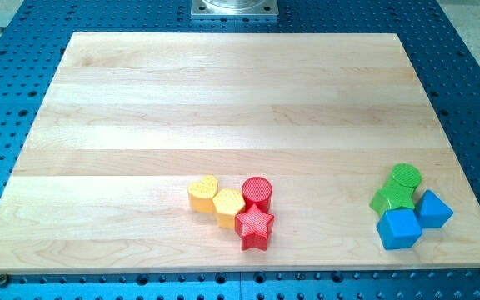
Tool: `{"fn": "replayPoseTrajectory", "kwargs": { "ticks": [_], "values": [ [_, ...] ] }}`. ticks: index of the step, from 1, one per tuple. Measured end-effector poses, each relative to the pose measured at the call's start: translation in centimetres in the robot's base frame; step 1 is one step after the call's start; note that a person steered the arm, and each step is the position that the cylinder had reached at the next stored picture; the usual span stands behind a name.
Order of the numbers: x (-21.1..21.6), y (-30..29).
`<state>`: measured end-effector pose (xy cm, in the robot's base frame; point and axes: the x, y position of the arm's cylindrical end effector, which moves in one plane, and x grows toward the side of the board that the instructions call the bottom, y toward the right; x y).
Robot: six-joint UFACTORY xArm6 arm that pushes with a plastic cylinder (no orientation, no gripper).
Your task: Push the triangle into the green blocks
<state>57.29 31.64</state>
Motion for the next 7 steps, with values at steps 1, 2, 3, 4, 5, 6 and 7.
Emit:
{"fn": "replayPoseTrajectory", "kwargs": {
  "ticks": [1, 2, 3, 4, 5, 6, 7],
  "values": [
    [1.9, -3.1],
    [2.3, -6.2],
    [0.2, -8.9],
    [0.2, -9.1],
    [0.8, -8.8],
    [-0.3, -6.6],
    [-0.3, -6.6]
  ]
}}
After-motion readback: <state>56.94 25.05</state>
